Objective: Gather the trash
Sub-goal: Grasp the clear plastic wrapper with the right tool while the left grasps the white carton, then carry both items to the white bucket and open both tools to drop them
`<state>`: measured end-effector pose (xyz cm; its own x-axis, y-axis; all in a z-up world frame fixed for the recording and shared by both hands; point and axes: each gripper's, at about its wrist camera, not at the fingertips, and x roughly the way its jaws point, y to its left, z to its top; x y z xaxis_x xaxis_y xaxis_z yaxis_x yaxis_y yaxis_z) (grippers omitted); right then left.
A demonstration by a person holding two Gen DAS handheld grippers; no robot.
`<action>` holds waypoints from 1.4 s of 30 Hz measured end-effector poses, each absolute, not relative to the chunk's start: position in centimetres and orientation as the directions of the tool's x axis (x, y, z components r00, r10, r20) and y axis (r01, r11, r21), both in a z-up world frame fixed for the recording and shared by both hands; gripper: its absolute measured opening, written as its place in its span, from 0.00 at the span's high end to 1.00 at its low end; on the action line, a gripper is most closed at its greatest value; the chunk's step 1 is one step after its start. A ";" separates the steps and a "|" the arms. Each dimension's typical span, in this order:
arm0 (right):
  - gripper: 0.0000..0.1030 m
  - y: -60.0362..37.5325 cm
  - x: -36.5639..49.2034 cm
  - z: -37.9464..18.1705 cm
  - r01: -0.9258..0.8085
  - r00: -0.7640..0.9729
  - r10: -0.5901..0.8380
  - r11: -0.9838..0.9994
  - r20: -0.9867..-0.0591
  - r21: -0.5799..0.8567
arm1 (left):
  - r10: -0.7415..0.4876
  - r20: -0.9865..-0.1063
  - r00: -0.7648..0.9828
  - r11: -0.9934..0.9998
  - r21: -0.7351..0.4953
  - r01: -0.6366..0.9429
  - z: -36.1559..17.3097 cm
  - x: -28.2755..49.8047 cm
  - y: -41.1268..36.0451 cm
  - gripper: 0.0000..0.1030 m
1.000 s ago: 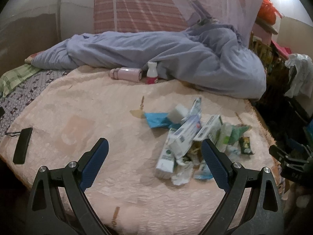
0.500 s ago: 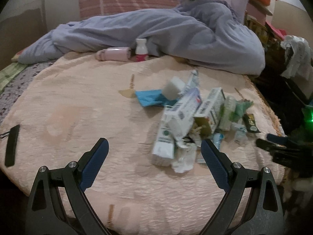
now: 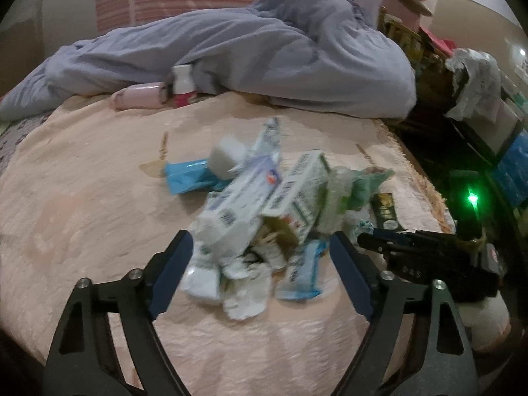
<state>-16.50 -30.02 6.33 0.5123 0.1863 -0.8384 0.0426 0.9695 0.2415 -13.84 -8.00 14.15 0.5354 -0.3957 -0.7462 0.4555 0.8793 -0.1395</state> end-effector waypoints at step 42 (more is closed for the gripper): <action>0.80 -37.8 -26.8 10.3 0.058 0.600 0.233 0.941 -0.765 0.332 | -0.427 -0.827 0.366 0.799 -0.156 0.581 9.2 -9.8 -21.2 0.92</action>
